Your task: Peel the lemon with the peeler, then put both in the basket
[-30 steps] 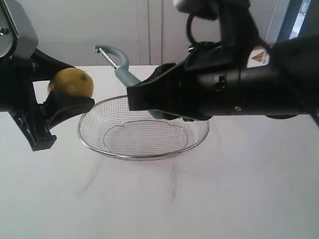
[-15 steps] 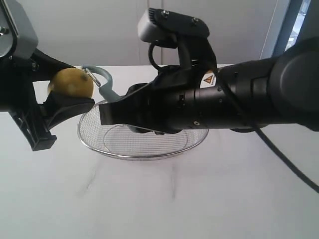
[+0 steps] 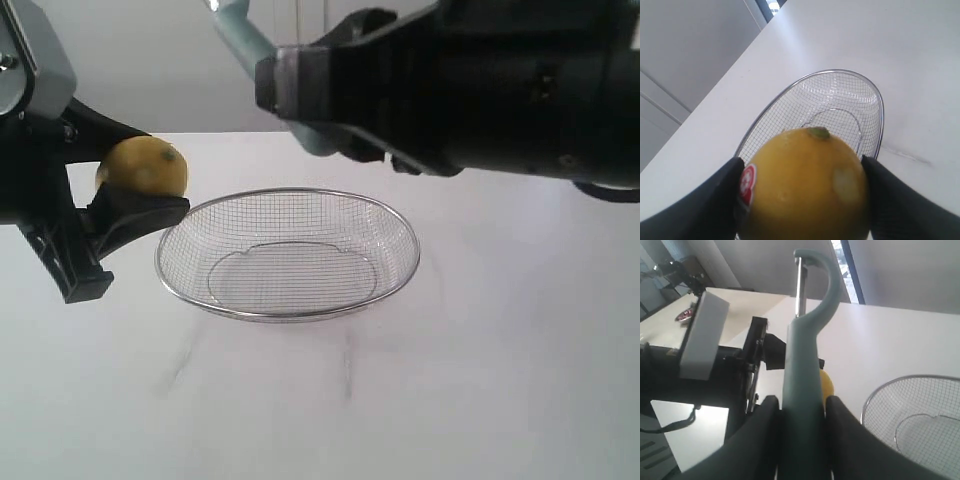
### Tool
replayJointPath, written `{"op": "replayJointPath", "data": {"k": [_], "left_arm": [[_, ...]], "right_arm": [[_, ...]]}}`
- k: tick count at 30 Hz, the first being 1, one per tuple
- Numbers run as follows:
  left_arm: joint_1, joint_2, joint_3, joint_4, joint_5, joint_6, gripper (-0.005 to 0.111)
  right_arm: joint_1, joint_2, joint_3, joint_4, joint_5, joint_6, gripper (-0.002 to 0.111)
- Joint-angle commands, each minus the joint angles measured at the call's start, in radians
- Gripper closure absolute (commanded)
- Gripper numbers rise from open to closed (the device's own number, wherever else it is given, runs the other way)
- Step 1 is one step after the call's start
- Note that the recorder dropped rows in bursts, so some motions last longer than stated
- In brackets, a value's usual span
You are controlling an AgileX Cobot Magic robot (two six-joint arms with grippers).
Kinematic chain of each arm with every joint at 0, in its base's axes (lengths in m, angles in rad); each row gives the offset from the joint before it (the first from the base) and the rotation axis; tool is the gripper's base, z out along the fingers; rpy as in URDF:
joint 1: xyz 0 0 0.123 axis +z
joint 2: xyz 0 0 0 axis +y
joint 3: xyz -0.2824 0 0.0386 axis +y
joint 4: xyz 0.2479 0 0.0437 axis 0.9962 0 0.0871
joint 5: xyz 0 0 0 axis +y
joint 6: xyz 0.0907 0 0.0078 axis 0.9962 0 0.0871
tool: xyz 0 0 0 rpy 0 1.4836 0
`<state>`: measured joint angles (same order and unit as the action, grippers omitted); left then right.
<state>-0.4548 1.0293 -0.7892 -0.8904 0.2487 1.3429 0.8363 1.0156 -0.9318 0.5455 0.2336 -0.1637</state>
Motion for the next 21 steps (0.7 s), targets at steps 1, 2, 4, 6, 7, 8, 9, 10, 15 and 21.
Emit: {"op": "replayJointPath", "data": {"k": [1, 2, 4, 6, 7, 8, 9, 10, 15, 21], "left_arm": [[-0.007, -0.005, 0.002, -0.021, 0.005, -0.008, 0.107], [-0.007, -0.005, 0.002, -0.021, 0.005, -0.008, 0.107], [-0.007, -0.005, 0.002, -0.021, 0.005, -0.008, 0.107], [-0.007, -0.005, 0.002, -0.021, 0.005, -0.008, 0.107], [-0.007, -0.005, 0.002, -0.021, 0.005, -0.008, 0.107], [-0.007, -0.005, 0.002, -0.021, 0.005, -0.008, 0.107], [-0.007, -0.005, 0.002, -0.021, 0.007, -0.008, 0.107], [-0.007, -0.005, 0.002, -0.021, 0.007, -0.008, 0.107], [-0.007, -0.005, 0.002, -0.021, 0.009, -0.008, 0.107], [-0.007, -0.005, 0.002, -0.021, 0.009, -0.008, 0.107]], "right_arm": [[0.0, -0.031, 0.003, -0.024, 0.011, -0.015, 0.108], [0.0, -0.029, 0.003, -0.027, 0.011, -0.015, 0.108], [0.0, -0.025, 0.003, -0.029, 0.008, -0.015, 0.108], [0.0, -0.022, 0.003, -0.055, -0.006, -0.015, 0.108], [0.0, -0.022, 0.003, -0.062, -0.012, -0.015, 0.108], [-0.002, -0.022, 0.003, -0.073, -0.02, -0.015, 0.108], [-0.004, -0.022, 0.003, -0.078, -0.026, -0.015, 0.108], [-0.009, -0.022, 0.003, -0.08, -0.028, -0.015, 0.108], [-0.06, -0.011, 0.003, -0.103, -0.019, -0.015, 0.108], [-0.146, 0.049, 0.003, -0.11, 0.012, -0.015, 0.108]]}}
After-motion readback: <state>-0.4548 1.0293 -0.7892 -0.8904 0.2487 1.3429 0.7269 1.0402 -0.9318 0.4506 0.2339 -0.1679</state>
